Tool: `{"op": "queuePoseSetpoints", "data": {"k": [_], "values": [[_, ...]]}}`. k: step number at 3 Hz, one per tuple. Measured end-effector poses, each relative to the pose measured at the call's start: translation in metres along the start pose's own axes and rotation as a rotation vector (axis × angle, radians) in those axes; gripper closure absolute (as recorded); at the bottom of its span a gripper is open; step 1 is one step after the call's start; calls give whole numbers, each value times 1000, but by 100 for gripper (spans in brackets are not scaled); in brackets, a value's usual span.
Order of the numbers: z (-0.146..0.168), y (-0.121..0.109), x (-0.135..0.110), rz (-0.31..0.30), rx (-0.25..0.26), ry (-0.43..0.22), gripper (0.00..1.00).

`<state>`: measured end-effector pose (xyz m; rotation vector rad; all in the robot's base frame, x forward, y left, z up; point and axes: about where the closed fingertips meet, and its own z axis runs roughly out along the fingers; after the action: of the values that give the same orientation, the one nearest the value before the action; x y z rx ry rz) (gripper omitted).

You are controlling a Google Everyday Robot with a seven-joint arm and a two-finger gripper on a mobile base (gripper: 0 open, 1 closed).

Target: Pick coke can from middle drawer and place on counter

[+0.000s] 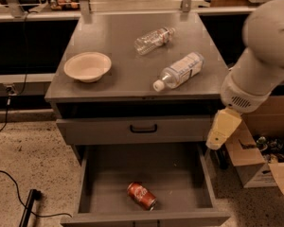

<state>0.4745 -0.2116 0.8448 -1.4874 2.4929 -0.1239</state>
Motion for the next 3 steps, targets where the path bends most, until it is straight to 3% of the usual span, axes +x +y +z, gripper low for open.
{"op": "queuePoseSetpoints", "data": {"k": [1,2,3], "values": [[68,-1,27,60,26,171,0],[108,-1,54,94,168,223,0],[123,-4,62,107,224,222,0]]}}
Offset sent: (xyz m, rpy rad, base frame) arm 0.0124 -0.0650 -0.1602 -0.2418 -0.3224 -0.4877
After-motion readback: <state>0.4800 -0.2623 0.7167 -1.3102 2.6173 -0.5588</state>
